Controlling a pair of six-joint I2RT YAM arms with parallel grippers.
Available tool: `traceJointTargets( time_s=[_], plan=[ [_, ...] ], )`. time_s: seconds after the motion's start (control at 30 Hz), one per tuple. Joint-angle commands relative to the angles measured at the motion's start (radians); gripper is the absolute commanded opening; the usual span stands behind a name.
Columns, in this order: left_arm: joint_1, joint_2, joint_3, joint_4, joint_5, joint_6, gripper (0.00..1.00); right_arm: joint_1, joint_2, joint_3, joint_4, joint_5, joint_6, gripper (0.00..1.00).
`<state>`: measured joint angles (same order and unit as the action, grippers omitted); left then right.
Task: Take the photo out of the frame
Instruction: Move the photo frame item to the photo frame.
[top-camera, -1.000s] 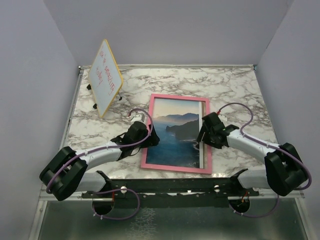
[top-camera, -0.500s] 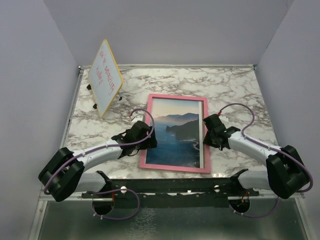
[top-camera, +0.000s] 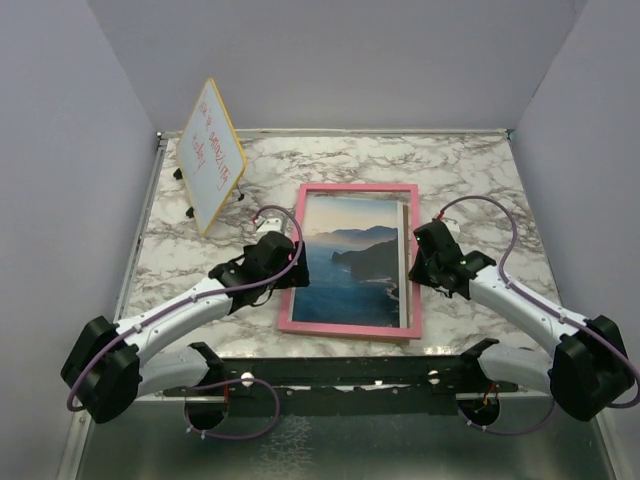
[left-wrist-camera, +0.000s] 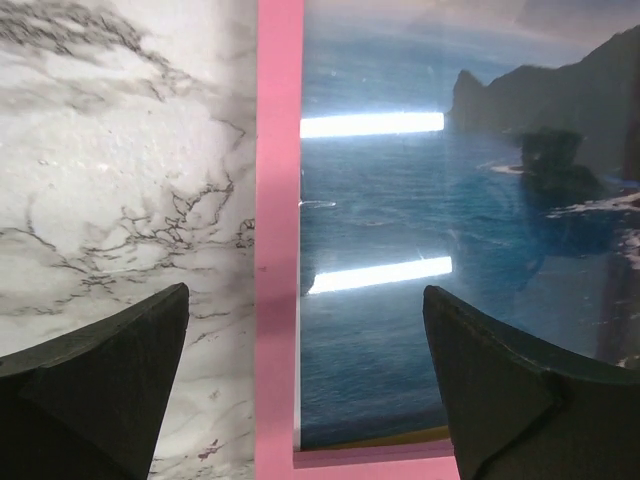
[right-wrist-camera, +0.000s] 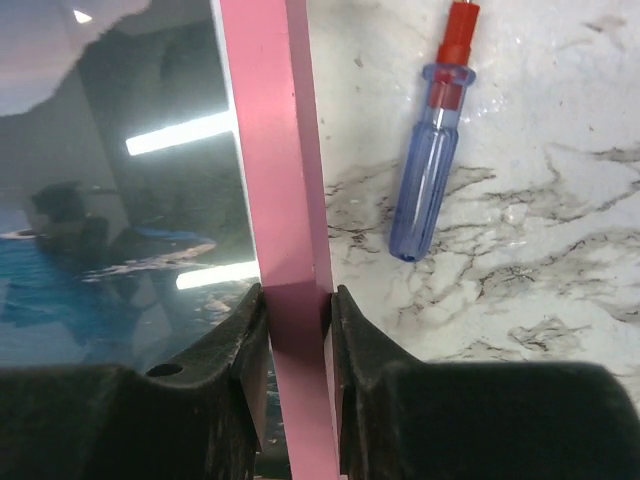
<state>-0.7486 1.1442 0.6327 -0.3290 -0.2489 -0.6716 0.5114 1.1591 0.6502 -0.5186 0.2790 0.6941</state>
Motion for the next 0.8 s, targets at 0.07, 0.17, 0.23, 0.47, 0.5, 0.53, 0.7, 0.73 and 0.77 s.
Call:
traceJointTargets(
  time_s=[0.07, 0.17, 0.23, 0.47, 0.5, 0.53, 0.7, 0.73, 0.77],
  plan=[
    [-0.005, -0.09, 0.085, -0.116, -0.091, 0.053, 0.99, 0.002, -0.026, 0.06, 0.068, -0.155, -0.06, 0.01],
    [-0.005, -0.116, 0.101, -0.139, -0.109, 0.052, 0.99, 0.004, 0.001, 0.056, 0.116, -0.203, -0.038, 0.01],
    [-0.004, -0.131, 0.109, -0.151, -0.125, 0.051, 0.99, 0.016, 0.017, 0.058, 0.141, -0.214, -0.017, 0.01],
    [-0.003, -0.171, 0.136, -0.187, -0.182, 0.049, 0.99, 0.146, 0.14, 0.14, 0.131, -0.118, 0.082, 0.01],
    [-0.003, -0.174, 0.138, -0.191, -0.185, 0.05, 0.99, 0.166, 0.161, 0.154, 0.122, -0.094, 0.115, 0.01],
    [-0.003, -0.176, 0.141, -0.193, -0.189, 0.049, 0.99, 0.188, 0.183, 0.166, 0.119, -0.07, 0.144, 0.01],
    [-0.003, -0.183, 0.145, -0.202, -0.205, 0.054, 0.99, 0.284, 0.312, 0.258, 0.112, -0.021, 0.254, 0.01],
    [-0.002, -0.183, 0.145, -0.204, -0.207, 0.057, 0.99, 0.299, 0.34, 0.277, 0.113, -0.016, 0.265, 0.01],
    [-0.002, -0.185, 0.145, -0.206, -0.208, 0.06, 0.99, 0.321, 0.371, 0.298, 0.107, -0.006, 0.279, 0.01]
  ],
)
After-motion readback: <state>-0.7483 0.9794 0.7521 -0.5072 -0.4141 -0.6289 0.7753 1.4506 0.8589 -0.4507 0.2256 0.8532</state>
